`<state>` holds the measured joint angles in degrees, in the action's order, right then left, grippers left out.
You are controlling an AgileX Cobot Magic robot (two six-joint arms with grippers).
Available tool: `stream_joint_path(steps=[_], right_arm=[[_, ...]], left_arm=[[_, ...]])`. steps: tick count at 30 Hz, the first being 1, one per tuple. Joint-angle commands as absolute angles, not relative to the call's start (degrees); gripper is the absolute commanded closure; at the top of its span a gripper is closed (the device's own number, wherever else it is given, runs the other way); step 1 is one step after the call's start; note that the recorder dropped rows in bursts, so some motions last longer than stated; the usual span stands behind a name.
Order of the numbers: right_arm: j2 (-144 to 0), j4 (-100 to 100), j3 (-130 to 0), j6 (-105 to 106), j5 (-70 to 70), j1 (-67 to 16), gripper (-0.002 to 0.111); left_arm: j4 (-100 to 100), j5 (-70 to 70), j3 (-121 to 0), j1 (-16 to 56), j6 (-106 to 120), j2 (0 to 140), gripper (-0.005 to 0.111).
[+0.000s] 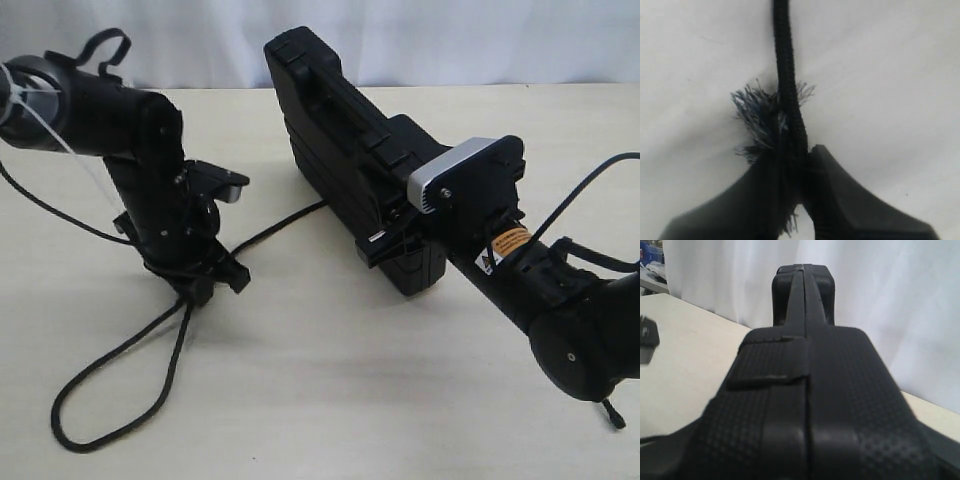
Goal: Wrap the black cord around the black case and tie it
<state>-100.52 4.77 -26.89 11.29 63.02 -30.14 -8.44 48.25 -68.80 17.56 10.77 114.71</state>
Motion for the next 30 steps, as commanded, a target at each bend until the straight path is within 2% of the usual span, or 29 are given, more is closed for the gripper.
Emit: stream_joint_path(steps=[1,10,14,25,30], right_arm=[[-101.1,5.5,-26.6,11.3,59.6,-30.1,0.104],[-101.1,8.5,-26.6,13.0,61.0,-30.1,0.104],[-101.1,8.1,-26.6,13.7,60.9,-30.1,0.104],[-101.1,8.1,-26.6,13.7,59.8,-30.1,0.104],[-101.1,8.1,-26.6,13.7,59.6,-30.1,0.104]], left_arm=[[-13.2,44.8,-68.6,12.1,10.0,107.8,0.107],[-29.2,36.2,-59.3,2.9,12.7,99.8,0.107],[-47.8,31.9,-55.0,1.0,15.6,99.8,0.107],[-86.1,40.4,-53.0,-5.0,21.0,99.8,0.107],[-98.7,42.0,-53.0,-4.6,21.0,99.8,0.107]])
